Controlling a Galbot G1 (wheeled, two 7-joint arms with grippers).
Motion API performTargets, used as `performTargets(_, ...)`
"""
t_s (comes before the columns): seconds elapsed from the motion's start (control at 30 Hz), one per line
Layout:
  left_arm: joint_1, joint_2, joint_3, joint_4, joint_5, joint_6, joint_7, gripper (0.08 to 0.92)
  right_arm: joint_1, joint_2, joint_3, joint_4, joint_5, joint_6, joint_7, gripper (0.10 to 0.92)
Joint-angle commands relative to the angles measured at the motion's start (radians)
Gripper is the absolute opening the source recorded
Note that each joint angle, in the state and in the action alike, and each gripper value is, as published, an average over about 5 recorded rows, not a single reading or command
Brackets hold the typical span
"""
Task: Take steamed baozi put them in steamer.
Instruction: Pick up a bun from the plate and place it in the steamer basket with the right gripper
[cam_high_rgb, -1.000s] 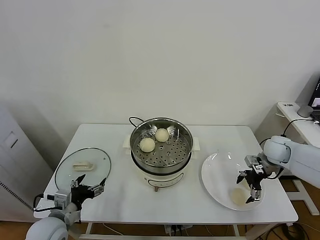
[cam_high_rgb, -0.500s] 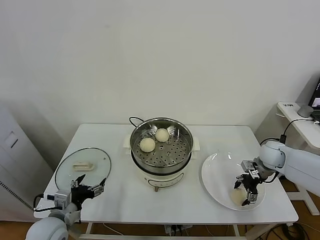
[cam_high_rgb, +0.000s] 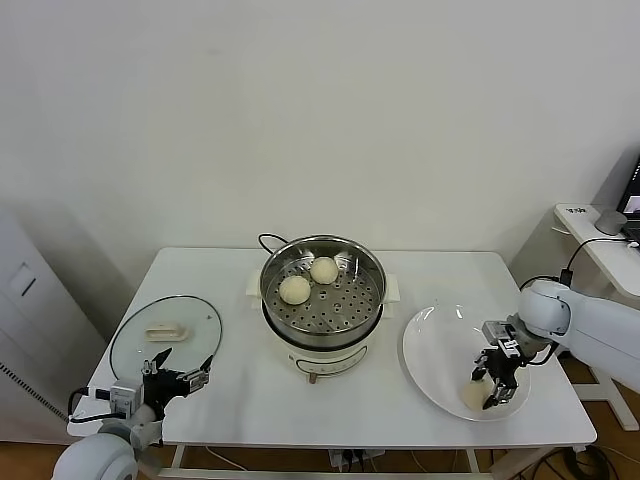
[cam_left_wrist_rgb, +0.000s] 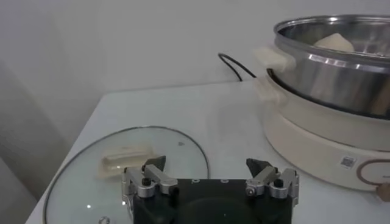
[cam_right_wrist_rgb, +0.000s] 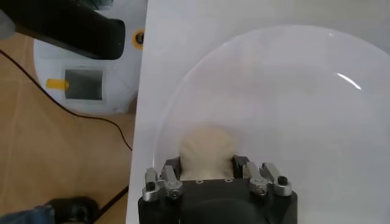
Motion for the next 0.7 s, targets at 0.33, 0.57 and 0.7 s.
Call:
performTargets(0.33, -0.017, 0.008, 0.008, 0.003, -0.001, 0.002, -0.001, 0.823, 0.583, 0.133, -0.218, -0.035, 0.192, 0.123, -0.069, 0.518)
performTargets(0.57, -0.017, 0.016, 0.012, 0.004, -0.001, -0.001, -0.001, 0.823, 0.605, 0.333, -0.1, -0.147, 0.227, 0.313, -0.11, 0.518)
performTargets(0.7, -0.02, 0.018, 0.017, 0.003, -0.001, -0.001, -0.001, 0.823, 0.573, 0.459, -0.054, -0.216, 0.236, 0.431, -0.128, 0.518)
